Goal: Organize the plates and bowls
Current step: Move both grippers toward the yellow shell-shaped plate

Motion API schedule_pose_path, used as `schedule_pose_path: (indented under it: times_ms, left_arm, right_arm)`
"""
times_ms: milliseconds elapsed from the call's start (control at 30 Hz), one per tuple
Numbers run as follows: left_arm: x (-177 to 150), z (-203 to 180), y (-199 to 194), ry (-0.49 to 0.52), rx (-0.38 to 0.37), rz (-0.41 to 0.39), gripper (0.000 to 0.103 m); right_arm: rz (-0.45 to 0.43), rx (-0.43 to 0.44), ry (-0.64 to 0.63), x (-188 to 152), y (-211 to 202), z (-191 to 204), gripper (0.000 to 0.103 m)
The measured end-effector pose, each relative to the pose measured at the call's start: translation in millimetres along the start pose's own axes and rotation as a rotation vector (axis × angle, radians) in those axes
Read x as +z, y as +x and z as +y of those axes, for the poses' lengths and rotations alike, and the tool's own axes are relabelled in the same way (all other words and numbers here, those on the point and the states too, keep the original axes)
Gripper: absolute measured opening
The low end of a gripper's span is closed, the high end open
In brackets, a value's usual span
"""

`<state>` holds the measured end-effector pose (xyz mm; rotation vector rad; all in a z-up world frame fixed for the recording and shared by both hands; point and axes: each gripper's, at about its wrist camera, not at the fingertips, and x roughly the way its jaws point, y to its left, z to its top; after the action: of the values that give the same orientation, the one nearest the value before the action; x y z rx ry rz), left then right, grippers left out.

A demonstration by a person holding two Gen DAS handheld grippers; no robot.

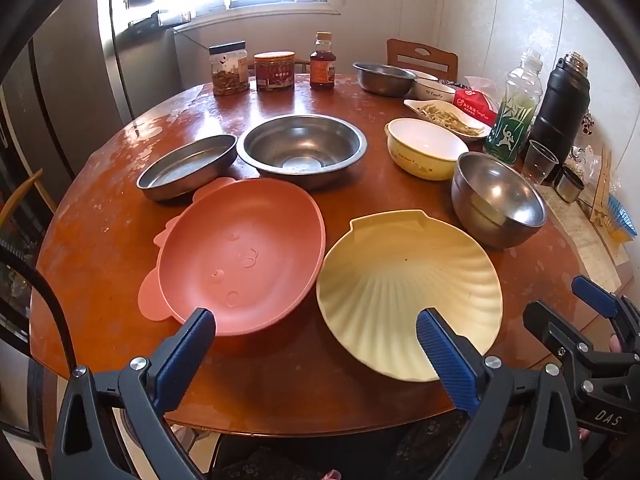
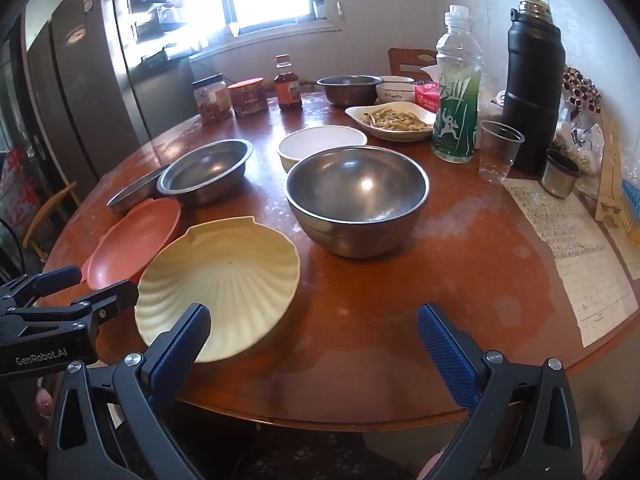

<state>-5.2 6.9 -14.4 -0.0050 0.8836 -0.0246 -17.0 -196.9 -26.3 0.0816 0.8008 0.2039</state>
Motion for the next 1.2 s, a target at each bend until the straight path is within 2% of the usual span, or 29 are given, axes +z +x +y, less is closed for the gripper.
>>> schedule_pose_path:
  times_ms: [1200]
  left_arm:
    - [8.1, 2.6, 5.3, -0.007, -0.026, 0.041, 0.101]
  right_arm:
    - [0.0, 0.002, 0.009, 4.3, 1.1, -0.5, 0.103]
